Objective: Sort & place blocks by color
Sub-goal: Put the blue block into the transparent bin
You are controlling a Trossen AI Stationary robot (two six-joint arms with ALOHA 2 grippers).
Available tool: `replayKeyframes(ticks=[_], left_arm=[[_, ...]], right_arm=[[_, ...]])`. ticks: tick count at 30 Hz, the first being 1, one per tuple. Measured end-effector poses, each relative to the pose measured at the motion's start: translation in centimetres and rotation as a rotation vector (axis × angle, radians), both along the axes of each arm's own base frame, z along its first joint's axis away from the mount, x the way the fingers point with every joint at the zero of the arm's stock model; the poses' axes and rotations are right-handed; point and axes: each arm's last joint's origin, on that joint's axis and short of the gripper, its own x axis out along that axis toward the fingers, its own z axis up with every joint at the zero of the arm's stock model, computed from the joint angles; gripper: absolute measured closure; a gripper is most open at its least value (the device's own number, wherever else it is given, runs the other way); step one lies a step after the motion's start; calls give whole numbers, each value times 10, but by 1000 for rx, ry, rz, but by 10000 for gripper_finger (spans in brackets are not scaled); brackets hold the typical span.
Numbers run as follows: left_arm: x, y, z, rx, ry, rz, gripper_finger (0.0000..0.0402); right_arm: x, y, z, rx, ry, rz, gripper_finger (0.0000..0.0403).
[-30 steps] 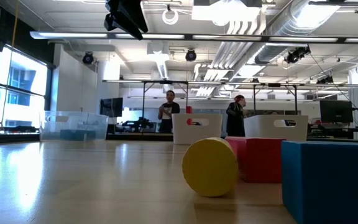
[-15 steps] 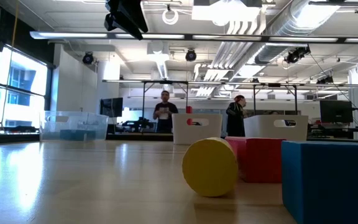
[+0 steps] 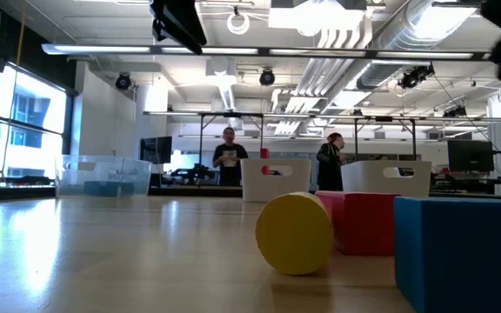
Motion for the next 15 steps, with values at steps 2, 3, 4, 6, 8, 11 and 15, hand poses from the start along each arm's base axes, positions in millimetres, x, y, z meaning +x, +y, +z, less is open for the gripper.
replayKeyframes(ticks=[2,3,4,6,8,11,15], left_arm=[[0,0,0,20,11,-27,237],[0,0,0,31,17,-41,237],[0,0,0,43,21,-55,237],[1,0,1,69,19,-83,237],[3,1,3,102,6,-110,237],[6,2,6,150,-14,-166,237],[10,2,10,195,-56,-247,237]], right_arm=[[7,-7,7,-30,-79,-20,296],[11,-10,10,-46,-113,-30,295],[15,-14,13,-65,-147,-39,295],[22,-22,19,-98,-215,-50,295],[30,-30,26,-130,-276,-54,295],[43,-43,35,-182,-358,-50,294],[57,-61,47,-248,-452,-40,294]])
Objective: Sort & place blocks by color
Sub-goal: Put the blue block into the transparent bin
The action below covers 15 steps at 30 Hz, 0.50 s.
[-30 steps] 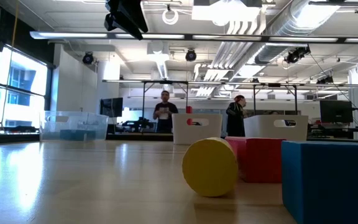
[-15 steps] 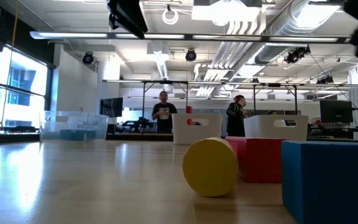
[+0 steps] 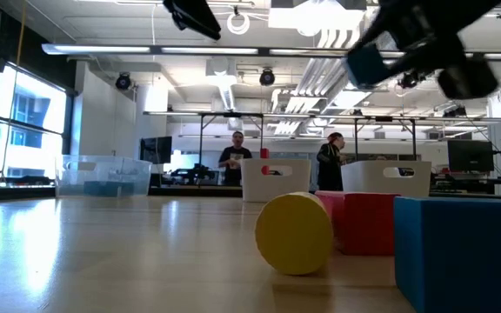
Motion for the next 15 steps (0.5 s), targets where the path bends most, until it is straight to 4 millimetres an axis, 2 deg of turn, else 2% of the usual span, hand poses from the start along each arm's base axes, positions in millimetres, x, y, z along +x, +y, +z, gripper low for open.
replayKeyframes(ticks=[9,15], left_arm=[[8,2,11,97,-112,-91,237],[12,1,16,98,-174,-138,237]], right_arm=[[27,-47,30,-166,-221,61,293],[25,-80,51,-244,-317,103,293]])
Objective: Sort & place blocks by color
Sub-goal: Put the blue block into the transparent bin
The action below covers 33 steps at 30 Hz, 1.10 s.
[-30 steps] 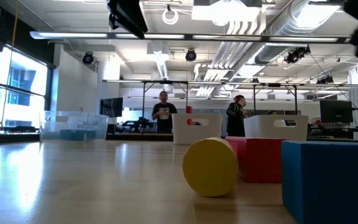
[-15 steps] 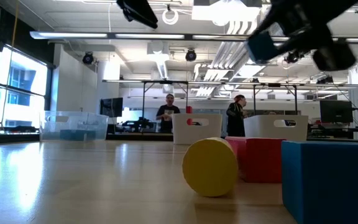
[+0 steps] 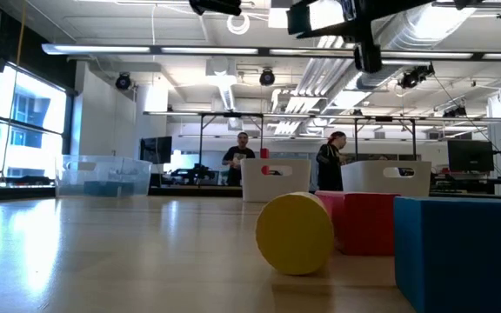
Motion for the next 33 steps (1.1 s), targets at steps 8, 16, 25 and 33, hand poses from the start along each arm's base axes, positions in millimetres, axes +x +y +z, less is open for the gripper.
replayKeyframes(ticks=[8,16,25,33], left_arm=[[2,0,2,21,-20,-23,227],[11,3,3,80,-70,-43,173],[36,6,-7,90,-123,-58,161],[60,3,-24,91,-119,-90,162]], right_arm=[[-19,-43,30,-84,-125,7,293],[-32,-73,46,-126,-231,28,293],[-37,-93,47,-133,-250,90,293],[-38,-95,45,-151,-229,111,292]])
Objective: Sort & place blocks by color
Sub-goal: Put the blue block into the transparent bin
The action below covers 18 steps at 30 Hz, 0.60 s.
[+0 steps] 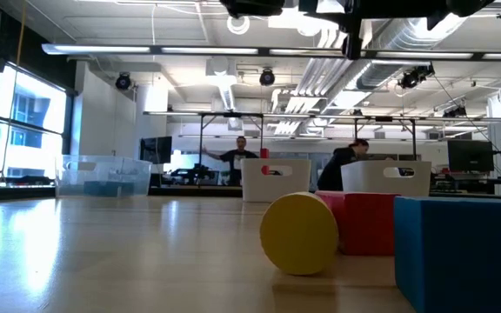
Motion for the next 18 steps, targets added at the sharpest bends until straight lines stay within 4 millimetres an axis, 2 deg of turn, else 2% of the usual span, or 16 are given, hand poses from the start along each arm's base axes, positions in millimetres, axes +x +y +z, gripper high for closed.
replayKeyframes(ticks=[8,18], left_arm=[[20,-5,-9,15,-50,-23,162],[32,-4,-21,53,-38,-19,163]], right_arm=[[0,1,-4,13,40,8,292],[0,2,-8,35,77,9,292]])
